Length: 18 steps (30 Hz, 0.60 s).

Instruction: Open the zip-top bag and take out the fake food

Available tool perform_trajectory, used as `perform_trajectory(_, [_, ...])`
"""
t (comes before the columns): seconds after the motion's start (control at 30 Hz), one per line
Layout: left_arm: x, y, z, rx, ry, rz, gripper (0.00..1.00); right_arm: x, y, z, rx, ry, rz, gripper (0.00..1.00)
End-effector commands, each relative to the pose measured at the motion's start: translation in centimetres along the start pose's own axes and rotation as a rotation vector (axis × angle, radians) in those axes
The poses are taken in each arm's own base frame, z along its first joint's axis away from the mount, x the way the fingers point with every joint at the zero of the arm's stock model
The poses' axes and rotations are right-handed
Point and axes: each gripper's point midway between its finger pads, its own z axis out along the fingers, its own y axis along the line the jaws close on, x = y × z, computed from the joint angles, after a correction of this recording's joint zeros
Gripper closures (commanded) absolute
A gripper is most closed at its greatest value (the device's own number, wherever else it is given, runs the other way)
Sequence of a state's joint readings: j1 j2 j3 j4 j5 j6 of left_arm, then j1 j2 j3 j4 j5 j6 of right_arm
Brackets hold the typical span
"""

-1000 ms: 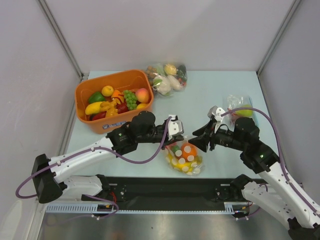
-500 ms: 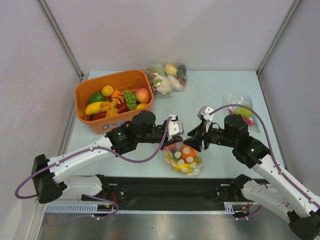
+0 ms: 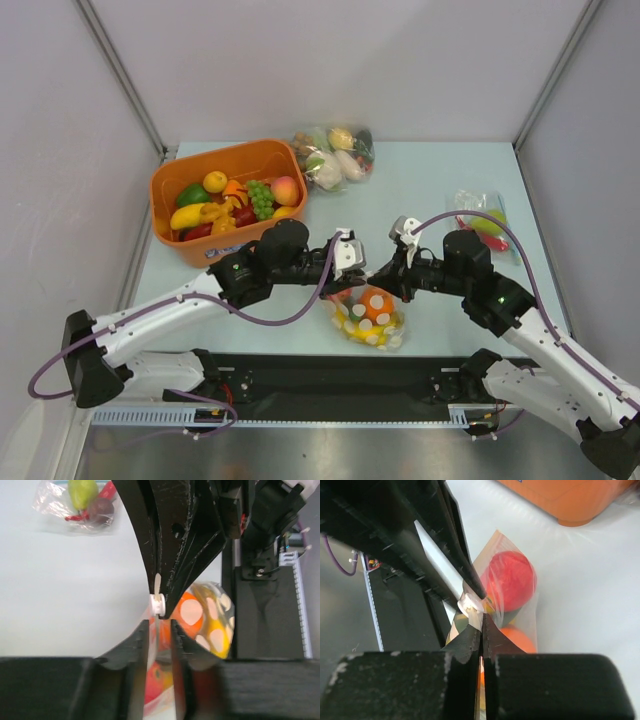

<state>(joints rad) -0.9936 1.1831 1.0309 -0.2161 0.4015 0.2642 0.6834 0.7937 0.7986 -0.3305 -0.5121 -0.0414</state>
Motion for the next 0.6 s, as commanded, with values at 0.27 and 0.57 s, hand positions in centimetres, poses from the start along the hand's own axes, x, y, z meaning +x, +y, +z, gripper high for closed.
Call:
perform_trajectory(0.27, [-4.6,0.3,-1.2,-0.002,-0.128,0.052,0.32,-0.4,0.2,0.1,-0.007,-0.022,-0.031,1.0])
perform_trajectory(0.57, [-5.3,0.8,0.0,0.009,-0.138,0.065,0.39,-0.4,0.5,0.0,-0.02,-0.016,-0.035,1.0])
